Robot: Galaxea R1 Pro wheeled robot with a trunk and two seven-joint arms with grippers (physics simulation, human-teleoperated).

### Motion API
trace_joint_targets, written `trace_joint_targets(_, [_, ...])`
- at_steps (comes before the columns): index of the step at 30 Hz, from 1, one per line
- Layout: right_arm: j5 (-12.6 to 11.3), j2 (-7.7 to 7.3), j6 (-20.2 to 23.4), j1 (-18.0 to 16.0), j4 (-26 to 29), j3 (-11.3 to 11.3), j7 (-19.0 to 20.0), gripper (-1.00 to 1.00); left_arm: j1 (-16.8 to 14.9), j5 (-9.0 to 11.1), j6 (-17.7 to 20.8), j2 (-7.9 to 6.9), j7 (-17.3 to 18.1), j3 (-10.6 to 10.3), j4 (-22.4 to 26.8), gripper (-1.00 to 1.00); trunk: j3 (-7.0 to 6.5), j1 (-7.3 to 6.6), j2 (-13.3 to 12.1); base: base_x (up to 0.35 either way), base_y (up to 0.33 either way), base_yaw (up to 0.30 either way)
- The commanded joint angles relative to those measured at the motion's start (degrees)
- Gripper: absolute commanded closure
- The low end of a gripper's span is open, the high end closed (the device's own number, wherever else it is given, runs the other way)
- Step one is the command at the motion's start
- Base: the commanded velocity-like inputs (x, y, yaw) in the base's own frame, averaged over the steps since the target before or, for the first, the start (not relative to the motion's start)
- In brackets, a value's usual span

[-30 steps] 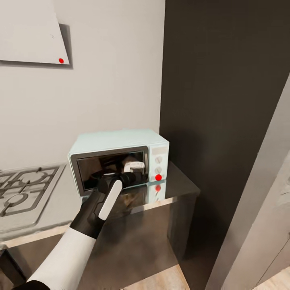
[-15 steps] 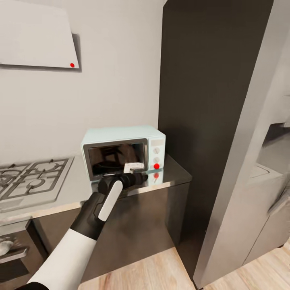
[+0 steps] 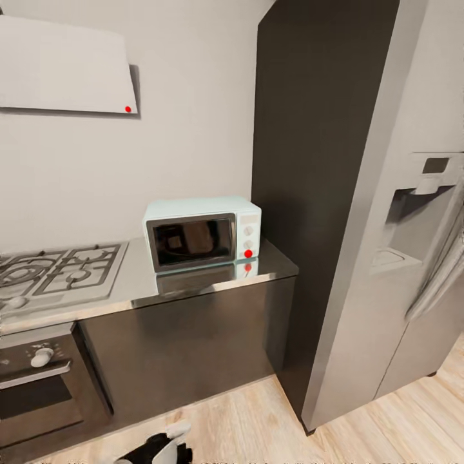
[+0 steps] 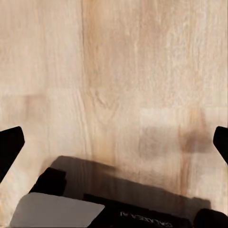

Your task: In the kitchen, take the popcorn bag from the countertop, put it into the microwave, and heat it until the popcorn is cooked so the cooked popcorn ends up inside the bag.

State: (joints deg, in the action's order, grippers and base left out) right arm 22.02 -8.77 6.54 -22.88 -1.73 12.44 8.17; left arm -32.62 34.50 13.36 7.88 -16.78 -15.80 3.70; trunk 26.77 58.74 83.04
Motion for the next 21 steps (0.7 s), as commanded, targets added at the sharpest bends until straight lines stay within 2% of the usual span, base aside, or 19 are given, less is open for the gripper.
trace_joint_targets(1, [1.01, -0.02, 0.11, -0.06, -0.02, 0.26, 0.19, -1.00, 1.22, 1.51, -1.63, -0.54, -0.28, -0.49, -0.87, -1.00, 0.05, -0.01, 0.04, -0.053, 0.000, 0.000])
trace_joint_targets(3, [2.15, 0.33, -0.04, -0.06, 0.10, -0.30, 0.28, -1.00, 5.77, 4.00, -4.22, -2.14, -0.20, -0.42, -2.54, -1.00, 0.05, -0.01, 0.04, -0.028, 0.000, 0.000])
trace_joint_targets(4, [2.80, 0.55, 0.06, -0.06, 0.20, -0.55, 0.37, -1.00, 8.90, 6.28, -5.25, -3.22, -0.11, -0.40, -3.11, -1.00, 0.05, -0.01, 0.04, -0.011, 0.000, 0.000])
trace_joint_targets(5, [3.27, 0.71, 0.30, -0.06, 0.46, -0.74, 0.43, -1.00, 10.48, 7.88, -5.67, -3.92, -0.07, -0.39, -3.32, -1.00, 0.05, -0.01, 0.04, -0.007, 0.000, 0.000])
trace_joint_targets(6, [4.19, 1.72, 1.43, -0.05, 1.60, -1.19, 0.51, -1.00, 12.39, 10.13, -6.18, -4.76, 0.00, -0.38, -3.50, -1.00, 0.05, -0.01, 0.04, -0.004, 0.000, 0.000])
trace_joint_targets(8, [5.34, 4.20, 5.08, -0.06, 6.10, -1.65, 0.62, -1.00, 14.77, 12.14, -7.03, -5.54, 0.11, -0.38, -3.62, -1.00, 0.05, -0.01, 0.04, -0.002, 0.000, 0.000])
trace_joint_targets(9, [5.84, 6.20, 9.43, -0.06, 11.87, -1.86, 0.82, -1.00, 15.98, 12.93, -7.60, -6.03, 0.58, -0.37, -3.68, -1.00, 0.05, -0.01, 0.04, 0.000, 0.000, 0.000])
trace_joint_targets(10, [6.11, 10.12, 17.29, 0.07, 22.29, -2.02, 1.72, -1.00, 16.72, 13.42, -7.92, -6.44, 1.39, -0.37, -3.70, -1.00, 0.05, -0.01, 0.04, 0.000, 0.000, 0.000])
trace_joint_targets(11, [6.17, 12.52, 21.67, -0.09, 27.28, -2.07, 2.48, -1.00, 16.91, 13.54, -7.87, -6.65, 1.65, -0.37, -3.70, -1.00, 0.05, -0.01, 0.04, 0.000, 0.000, 0.000])
trace_joint_targets(12, [6.22, 15.78, 27.34, -1.27, 33.20, -2.14, 3.47, -1.00, 17.07, 13.63, -7.79, -6.91, 1.89, -0.37, -3.70, -1.00, 0.05, -0.01, 0.04, 0.000, 0.000, 0.000])
trace_joint_targets(13, [6.23, 18.33, 31.31, -4.77, 37.11, -2.15, 4.01, -1.00, 17.15, 13.63, -7.72, -7.08, 2.15, -0.37, -3.70, -1.00, 0.05, -0.01, 0.04, 0.000, 0.000, 0.000])
trace_joint_targets(14, [6.14, 18.77, 33.08, -8.19, 38.60, -2.15, 4.21, -1.00, 17.18, 13.60, -7.70, -7.18, 2.51, -0.37, -3.67, -1.00, 0.05, -0.01, 0.04, 0.000, 0.000, 0.000])
trace_joint_targets(15, [5.91, 18.77, 35.03, -15.37, 40.15, -2.10, 4.57, -1.00, 17.22, 13.55, -7.91, -7.26, 4.08, -0.37, -3.63, -1.00, 0.05, -0.01, 0.04, 0.000, 0.000, 0.000])
trace_joint_targets(18, [4.73, 18.77, 36.12, -24.55, 41.55, -2.08, 5.72, -1.00, 17.23, 13.61, -9.44, -7.24, 6.10, -0.37, -3.65, -1.00, 0.05, -0.01, 0.04, 0.000, 0.000, 0.000])
trace_joint_targets(19, [3.65, 18.77, 36.27, -28.61, 42.01, -2.05, 6.03, -1.00, 17.24, 13.58, -11.25, -7.13, 6.64, -0.41, -3.67, -1.00, 0.05, -0.01, 0.04, 0.000, 0.000, 0.000])
trace_joint_targets(21, [1.37, 18.77, 35.89, -33.71, 43.27, -1.95, 6.36, -1.00, 17.24, 13.58, -13.65, -6.90, 7.02, -0.44, -3.69, -1.00, 0.05, -0.01, 0.04, 0.000, 0.000, 0.000])
